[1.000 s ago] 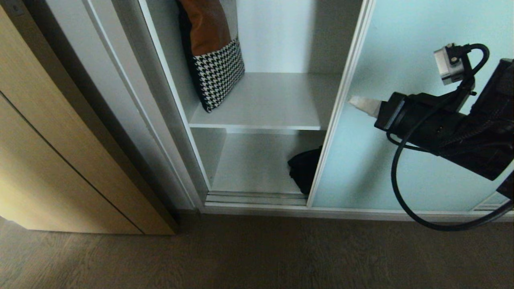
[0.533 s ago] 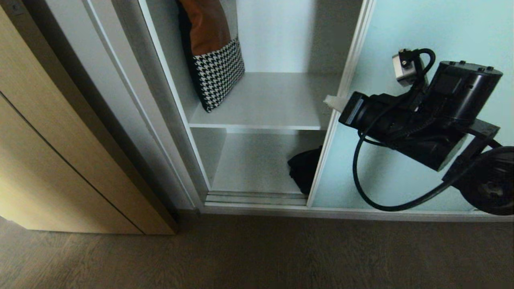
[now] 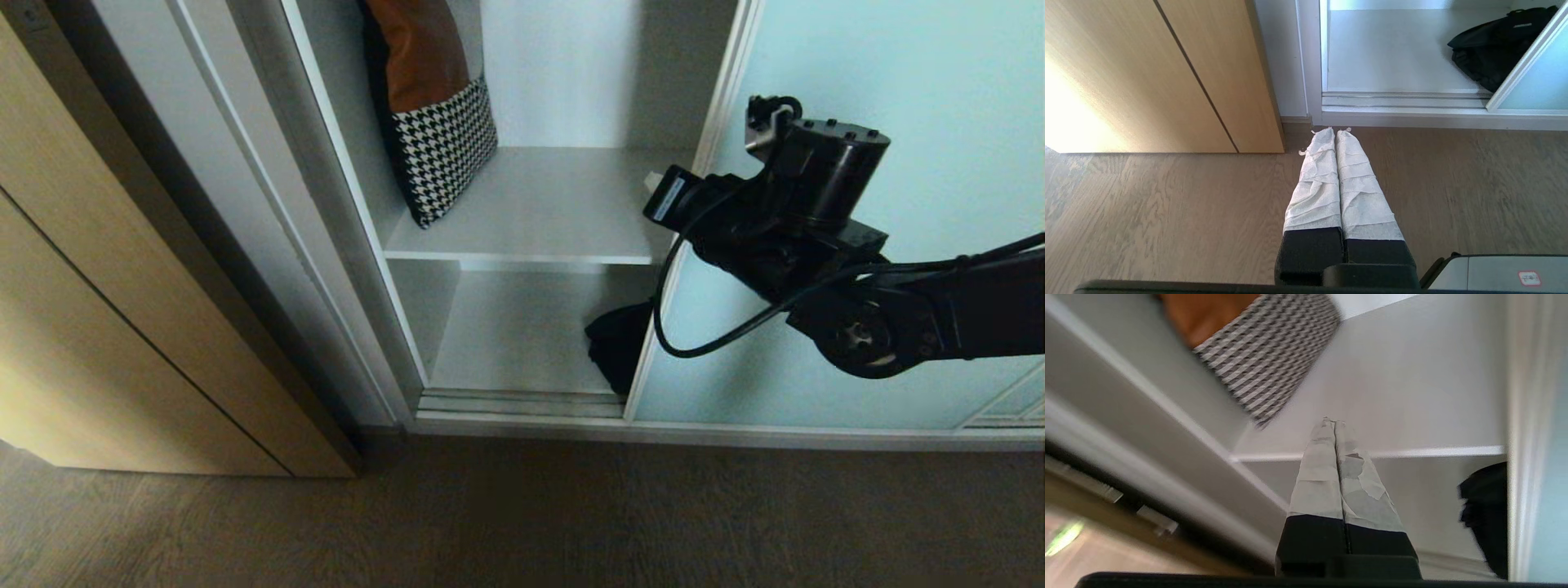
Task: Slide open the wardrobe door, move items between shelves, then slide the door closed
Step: Open the door
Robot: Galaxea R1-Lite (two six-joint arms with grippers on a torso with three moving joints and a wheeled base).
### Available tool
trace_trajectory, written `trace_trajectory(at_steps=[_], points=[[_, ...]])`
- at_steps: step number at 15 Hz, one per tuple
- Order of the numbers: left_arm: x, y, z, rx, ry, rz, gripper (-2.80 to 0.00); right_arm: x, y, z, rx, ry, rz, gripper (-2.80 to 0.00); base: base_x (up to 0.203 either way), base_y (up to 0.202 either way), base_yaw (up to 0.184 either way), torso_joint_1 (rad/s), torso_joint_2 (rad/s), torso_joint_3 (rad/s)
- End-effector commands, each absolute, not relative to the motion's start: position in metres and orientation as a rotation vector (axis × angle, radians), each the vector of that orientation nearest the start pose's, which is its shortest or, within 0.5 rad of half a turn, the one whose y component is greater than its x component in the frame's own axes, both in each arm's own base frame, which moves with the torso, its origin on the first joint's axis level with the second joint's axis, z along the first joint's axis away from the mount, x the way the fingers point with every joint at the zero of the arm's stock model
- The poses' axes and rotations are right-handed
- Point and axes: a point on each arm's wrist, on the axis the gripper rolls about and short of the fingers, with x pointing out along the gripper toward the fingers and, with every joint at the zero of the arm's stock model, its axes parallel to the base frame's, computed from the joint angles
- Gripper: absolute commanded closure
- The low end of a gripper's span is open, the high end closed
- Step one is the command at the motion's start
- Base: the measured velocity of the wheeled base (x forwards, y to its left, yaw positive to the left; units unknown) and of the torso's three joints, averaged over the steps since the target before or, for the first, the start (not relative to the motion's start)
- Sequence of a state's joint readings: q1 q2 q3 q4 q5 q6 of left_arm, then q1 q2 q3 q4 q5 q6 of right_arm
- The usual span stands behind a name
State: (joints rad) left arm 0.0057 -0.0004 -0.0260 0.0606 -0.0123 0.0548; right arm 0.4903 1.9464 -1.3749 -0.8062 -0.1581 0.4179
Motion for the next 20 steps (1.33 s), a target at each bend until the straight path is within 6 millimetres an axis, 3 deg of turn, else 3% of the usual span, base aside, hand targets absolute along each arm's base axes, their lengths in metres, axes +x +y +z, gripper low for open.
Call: trace_trajectory(at_steps=[1, 4, 14, 20], points=[[-0.025, 0.000, 0.076, 0.055, 0.037, -0.007, 0.00, 0.371, 0.185, 0.260, 0.487, -0.147, 0.345, 0.00, 0.000, 0.000, 0.000, 0.000, 0.00, 0.000], [-0.025, 0.000, 0.076, 0.055, 0.037, -0.007, 0.00, 0.391, 0.174, 0.257, 0.489, -0.171, 0.305, 0.00, 0.000, 0.000, 0.000, 0.000, 0.00, 0.000], [-0.025, 0.000, 0.076, 0.055, 0.037, -0.007, 0.00, 0.413, 0.138, 0.269, 0.484, -0.230, 0.252, 0.00, 0.000, 0.000, 0.000, 0.000, 0.00, 0.000], [-0.025, 0.000, 0.076, 0.055, 0.037, -0.007, 0.00, 0.421, 0.106, 0.274, 0.480, -0.247, 0.181, 0.00, 0.000, 0.000, 0.000, 0.000, 0.00, 0.000]])
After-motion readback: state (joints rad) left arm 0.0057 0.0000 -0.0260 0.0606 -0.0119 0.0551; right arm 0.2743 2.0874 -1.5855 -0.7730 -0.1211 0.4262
